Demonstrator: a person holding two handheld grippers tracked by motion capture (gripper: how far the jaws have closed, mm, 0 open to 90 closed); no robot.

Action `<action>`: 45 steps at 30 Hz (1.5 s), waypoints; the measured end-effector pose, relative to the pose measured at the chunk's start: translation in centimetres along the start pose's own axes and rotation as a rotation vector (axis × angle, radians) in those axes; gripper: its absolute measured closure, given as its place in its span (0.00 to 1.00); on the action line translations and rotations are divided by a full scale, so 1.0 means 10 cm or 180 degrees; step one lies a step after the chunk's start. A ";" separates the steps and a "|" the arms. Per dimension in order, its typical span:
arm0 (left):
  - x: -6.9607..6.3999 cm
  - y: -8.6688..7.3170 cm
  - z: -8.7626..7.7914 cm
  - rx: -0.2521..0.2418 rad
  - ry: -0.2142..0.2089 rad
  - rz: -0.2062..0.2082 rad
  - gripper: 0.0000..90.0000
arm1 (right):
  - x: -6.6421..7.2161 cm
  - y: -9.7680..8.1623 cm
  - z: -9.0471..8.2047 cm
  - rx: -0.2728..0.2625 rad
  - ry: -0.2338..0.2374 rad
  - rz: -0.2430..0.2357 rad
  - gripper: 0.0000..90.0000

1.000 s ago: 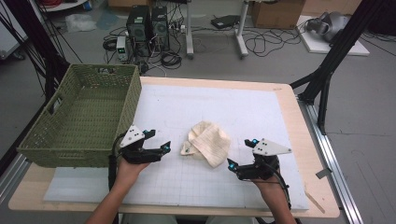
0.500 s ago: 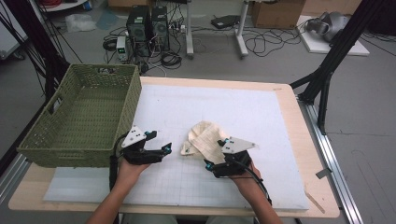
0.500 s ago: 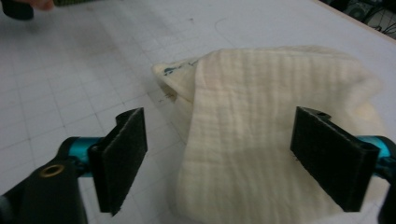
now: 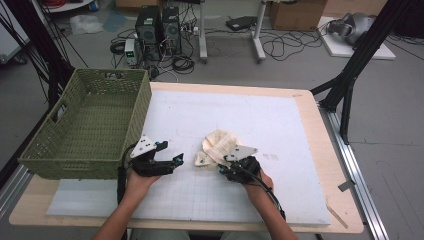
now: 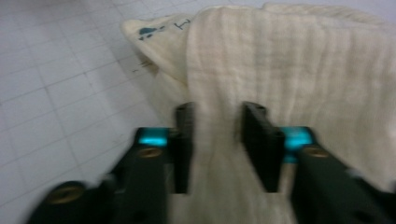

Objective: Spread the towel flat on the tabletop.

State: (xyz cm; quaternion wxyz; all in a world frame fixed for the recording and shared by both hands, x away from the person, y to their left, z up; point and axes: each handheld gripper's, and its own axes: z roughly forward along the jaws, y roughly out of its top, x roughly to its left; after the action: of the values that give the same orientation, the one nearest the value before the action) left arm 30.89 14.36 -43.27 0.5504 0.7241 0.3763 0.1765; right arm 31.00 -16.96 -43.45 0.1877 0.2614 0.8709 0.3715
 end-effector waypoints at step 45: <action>0.01 0.24 0.46 0.0086 -0.0312 -0.0002 0.51 | -1.27 0.36 -0.39 -0.0453 -0.0431 0.0781 0.98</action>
State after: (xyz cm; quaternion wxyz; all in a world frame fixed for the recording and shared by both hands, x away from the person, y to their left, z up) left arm 34.89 11.14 -42.53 0.5585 0.7391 0.3514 0.1355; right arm 40.23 -24.53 -36.54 0.2173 0.3763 0.7892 0.4340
